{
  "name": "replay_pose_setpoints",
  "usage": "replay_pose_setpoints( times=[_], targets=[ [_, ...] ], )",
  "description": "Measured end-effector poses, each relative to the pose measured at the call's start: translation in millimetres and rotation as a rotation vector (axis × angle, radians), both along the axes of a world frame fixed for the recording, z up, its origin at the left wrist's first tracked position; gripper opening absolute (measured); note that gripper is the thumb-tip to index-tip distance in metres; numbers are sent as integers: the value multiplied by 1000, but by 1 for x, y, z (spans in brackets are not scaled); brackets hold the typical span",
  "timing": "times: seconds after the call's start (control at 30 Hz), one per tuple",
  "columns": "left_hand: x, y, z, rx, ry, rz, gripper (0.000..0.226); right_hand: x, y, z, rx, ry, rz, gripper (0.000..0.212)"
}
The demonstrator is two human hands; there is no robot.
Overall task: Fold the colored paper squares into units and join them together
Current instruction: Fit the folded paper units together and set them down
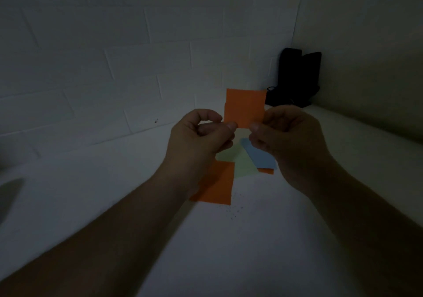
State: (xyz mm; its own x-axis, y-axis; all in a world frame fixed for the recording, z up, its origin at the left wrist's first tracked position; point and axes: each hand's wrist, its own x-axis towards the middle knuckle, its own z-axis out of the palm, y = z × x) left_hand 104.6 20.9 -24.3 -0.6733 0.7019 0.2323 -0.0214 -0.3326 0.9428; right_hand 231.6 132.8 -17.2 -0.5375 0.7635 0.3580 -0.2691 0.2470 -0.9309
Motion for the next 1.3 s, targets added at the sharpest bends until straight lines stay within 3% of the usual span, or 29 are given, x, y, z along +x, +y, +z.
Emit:
replay_pose_setpoints(
  times=[0.2, 0.47, 0.63, 0.83, 1.3],
  targets=[
    [0, 3, 0, -86, -110, 33, 31, -4, -1, 0, -268, 32, 60, 31],
    [1, 3, -1, -195, -100, -61, 6, -2, 2, -2, -239, -62, 52, 46],
    [0, 2, -2, -261, -87, -68, 12, -2, 0, -2, -200, -143, 71, 58],
    [0, 2, -2, -253, -113, -97, 13, -5, 2, -3, -327, -118, 123, 52],
    [1, 1, -4, -291, -173, -202, 7, -5, 1, -10, -244, -178, 257, 45]
  ],
)
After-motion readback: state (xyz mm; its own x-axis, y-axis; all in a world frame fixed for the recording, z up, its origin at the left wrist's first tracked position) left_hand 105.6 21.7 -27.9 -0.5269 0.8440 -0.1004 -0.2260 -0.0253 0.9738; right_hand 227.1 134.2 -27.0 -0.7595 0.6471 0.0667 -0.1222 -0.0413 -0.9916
